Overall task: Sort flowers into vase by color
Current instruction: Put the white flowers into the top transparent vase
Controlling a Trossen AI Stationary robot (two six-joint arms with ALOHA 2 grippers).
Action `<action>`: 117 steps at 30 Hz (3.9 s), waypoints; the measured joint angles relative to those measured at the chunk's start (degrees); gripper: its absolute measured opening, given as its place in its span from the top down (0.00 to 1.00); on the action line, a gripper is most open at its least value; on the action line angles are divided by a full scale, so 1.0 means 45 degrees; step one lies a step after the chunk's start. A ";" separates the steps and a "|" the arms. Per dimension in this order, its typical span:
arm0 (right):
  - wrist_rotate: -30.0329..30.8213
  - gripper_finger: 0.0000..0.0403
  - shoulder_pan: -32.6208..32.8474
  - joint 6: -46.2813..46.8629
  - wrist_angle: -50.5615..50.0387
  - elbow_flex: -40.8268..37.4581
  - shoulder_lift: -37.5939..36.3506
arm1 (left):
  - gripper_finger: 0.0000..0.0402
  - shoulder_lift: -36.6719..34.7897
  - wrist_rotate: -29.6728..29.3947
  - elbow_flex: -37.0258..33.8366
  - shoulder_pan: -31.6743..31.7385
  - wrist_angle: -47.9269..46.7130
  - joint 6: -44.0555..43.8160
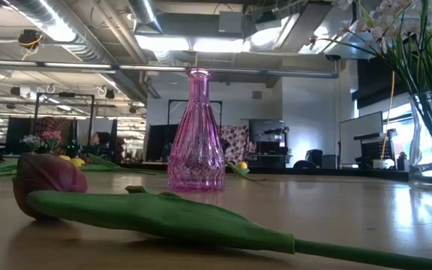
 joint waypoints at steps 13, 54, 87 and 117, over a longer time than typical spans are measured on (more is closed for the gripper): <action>0.8734 0.99 0.5861 -0.1540 -0.3800 0.0000 -0.3342 | 0.75 0.0675 -0.1282 -0.0185 -0.1131 -0.0117 -0.0750; 0.8895 1.00 0.6324 0.0049 -0.7201 -0.2850 -0.8231 | 0.76 0.0688 -0.0854 -0.0189 0.0031 0.0736 -0.1529; 1.1435 1.00 0.4630 0.2336 -0.5723 -0.4829 -0.7979 | 0.76 0.0688 -0.0855 -0.0189 0.0188 0.0736 -0.1525; 0.8691 0.73 0.4651 0.8000 -0.7256 -0.7383 -0.7979 | 0.76 0.0683 -0.0324 -0.0189 0.0191 0.0532 -0.1983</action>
